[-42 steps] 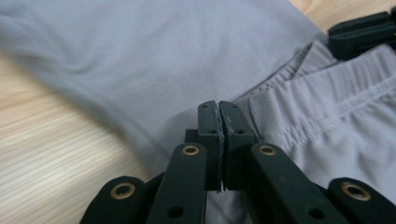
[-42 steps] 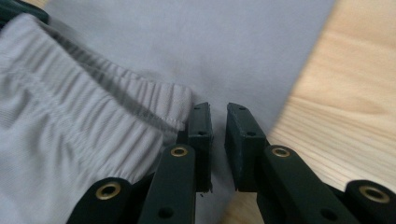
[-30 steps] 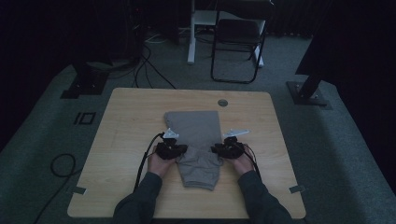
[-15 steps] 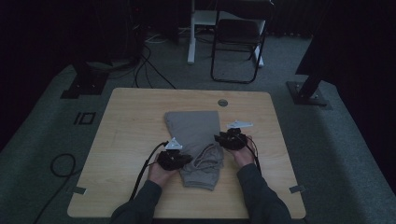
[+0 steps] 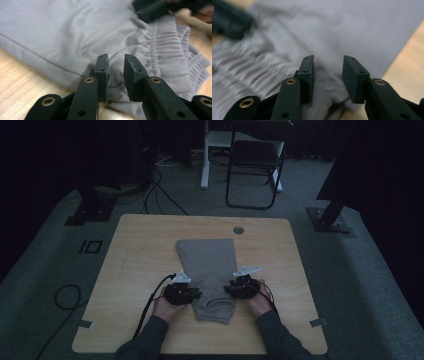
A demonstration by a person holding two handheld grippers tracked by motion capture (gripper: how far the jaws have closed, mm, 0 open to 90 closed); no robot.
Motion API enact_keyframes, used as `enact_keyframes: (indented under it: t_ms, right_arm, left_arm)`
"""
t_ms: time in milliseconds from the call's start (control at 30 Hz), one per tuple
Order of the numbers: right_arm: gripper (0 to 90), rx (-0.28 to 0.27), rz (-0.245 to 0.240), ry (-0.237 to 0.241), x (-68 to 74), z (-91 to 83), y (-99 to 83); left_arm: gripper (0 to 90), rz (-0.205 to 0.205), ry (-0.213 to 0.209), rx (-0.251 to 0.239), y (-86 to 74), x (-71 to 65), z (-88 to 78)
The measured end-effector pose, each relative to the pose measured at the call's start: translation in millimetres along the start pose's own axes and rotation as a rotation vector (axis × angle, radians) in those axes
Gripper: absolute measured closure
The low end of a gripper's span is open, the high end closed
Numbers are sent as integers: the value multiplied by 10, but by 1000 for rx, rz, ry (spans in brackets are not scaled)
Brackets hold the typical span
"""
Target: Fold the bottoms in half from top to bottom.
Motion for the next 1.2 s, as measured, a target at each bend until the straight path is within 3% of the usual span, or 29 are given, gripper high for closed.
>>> enact_keyframes:
  t_ms: [100,167,233,467,600,867,1200]
  right_arm:
    - [635,-7,2,32,86,-52,-64]
    - [633,7,-27,45,131,-74,-79]
    - [624,7,-43,31,139,-81,-70]
    - [553,-23,8,-36,-4,21,13]
    - [536,-26,20,-78,-70,138,64]
    - [528,-24,10,-103,-127,264,182]
    - [527,-22,-14,-115,-78,262,164]
  left_arm:
    - [712,-12,21,4,-12,29,23]
    - [705,-24,26,1,-8,43,20]
    - [688,-20,34,-14,5,34,0]
    - [684,-19,115,-70,98,135,-91]
    - [689,-22,153,-30,86,243,6]
    - [744,-53,161,-28,28,230,33]
    - [757,-40,123,-18,-120,59,-37]
Point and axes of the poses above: each handheld gripper's, and its own axes: z roughly forward along the jaws, y roughly out of its top, x roughly to its left, the point moved 3 cm from there along z, roughly forward along the jaws, and after that the axes turned 6 degrees about -z, right-handed, at the moved point
